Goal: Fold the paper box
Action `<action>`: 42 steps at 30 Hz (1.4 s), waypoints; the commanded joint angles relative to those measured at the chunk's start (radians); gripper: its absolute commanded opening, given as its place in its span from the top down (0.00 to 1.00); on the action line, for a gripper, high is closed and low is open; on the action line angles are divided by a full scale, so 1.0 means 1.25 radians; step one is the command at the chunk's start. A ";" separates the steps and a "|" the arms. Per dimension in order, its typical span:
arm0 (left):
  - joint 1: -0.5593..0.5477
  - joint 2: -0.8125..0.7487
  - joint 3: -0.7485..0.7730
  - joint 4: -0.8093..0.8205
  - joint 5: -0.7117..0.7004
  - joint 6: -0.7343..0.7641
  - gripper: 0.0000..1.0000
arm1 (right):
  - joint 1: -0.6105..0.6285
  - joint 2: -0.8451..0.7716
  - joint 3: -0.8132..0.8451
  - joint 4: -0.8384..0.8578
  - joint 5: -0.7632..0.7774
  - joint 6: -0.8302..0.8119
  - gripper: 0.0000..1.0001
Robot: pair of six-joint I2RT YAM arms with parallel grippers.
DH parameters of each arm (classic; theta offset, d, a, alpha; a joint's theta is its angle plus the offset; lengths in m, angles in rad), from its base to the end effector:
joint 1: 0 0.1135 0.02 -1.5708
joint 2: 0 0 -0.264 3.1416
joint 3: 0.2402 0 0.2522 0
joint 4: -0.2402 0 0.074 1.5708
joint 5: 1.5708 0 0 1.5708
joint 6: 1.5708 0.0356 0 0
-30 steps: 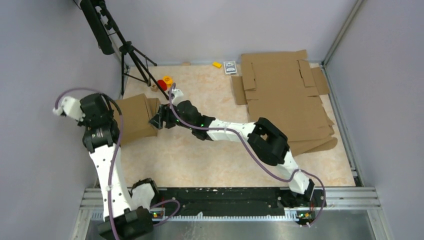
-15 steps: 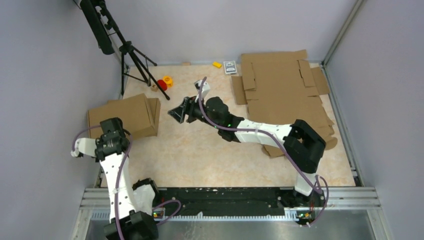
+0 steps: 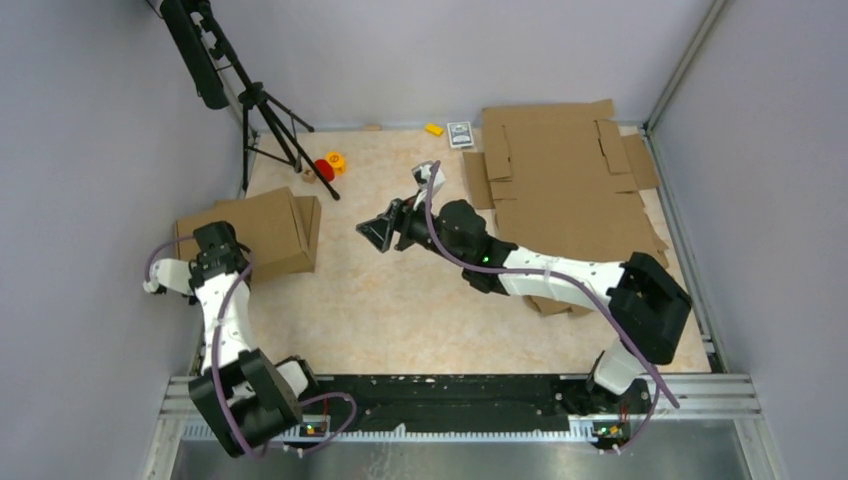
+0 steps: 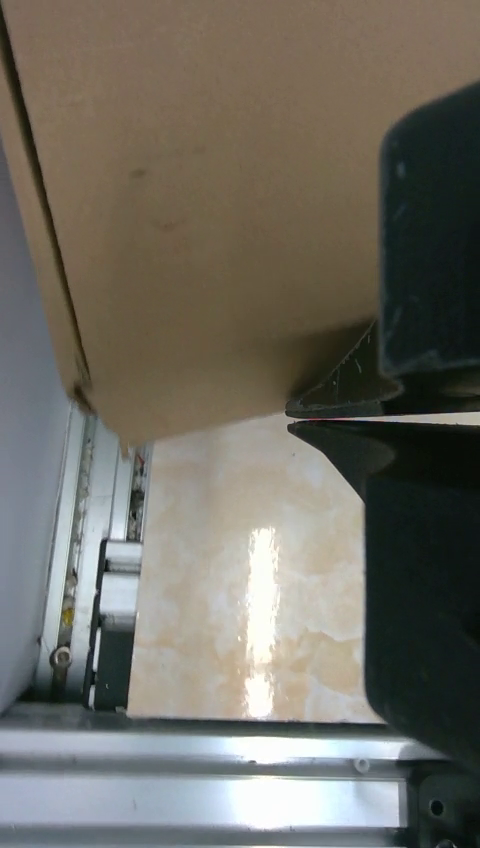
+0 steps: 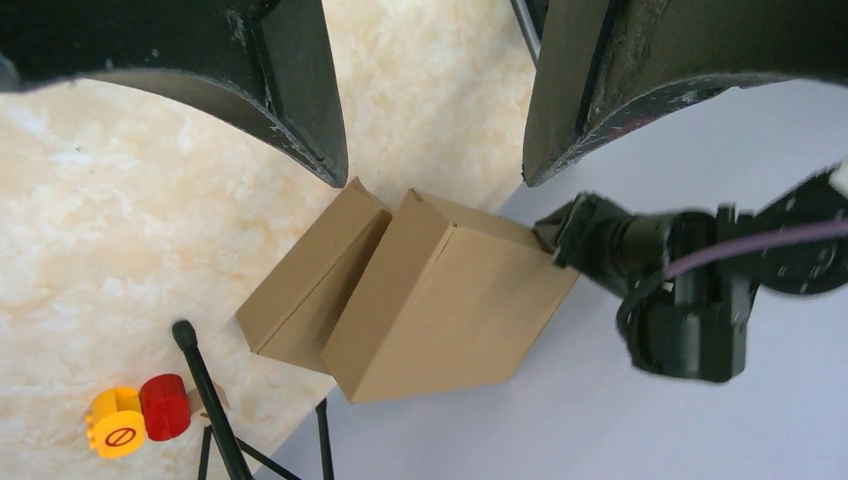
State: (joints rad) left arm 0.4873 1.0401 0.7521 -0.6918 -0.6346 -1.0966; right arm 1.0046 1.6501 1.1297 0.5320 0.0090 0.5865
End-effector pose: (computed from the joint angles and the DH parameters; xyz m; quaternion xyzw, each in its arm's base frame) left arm 0.1629 0.1102 0.2439 -0.7107 0.5738 0.2017 0.3535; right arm 0.2110 0.3314 0.3082 -0.1428 0.6883 0.5058 0.5000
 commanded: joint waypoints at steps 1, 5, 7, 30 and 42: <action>0.010 0.101 0.106 0.088 0.067 0.077 1.00 | -0.009 -0.081 -0.051 0.027 0.006 -0.045 0.36; 0.010 0.193 0.153 0.127 0.160 0.115 1.00 | -0.020 -0.128 -0.090 0.005 0.010 -0.064 0.36; 0.010 0.216 0.166 0.130 0.168 0.123 1.00 | -0.024 -0.158 -0.113 -0.003 0.016 -0.076 0.37; -0.383 -0.141 0.011 0.436 0.551 0.554 0.04 | -0.388 -0.653 -0.322 -0.508 0.025 -0.164 0.41; -0.562 -0.118 -0.165 0.652 0.664 0.565 0.01 | -0.493 -0.796 -0.395 -0.638 0.189 -0.222 0.44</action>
State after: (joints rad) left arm -0.1810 0.8894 0.6117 -0.0265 0.2241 -0.4294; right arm 0.4088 0.6464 0.6586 -0.2379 0.1658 0.3367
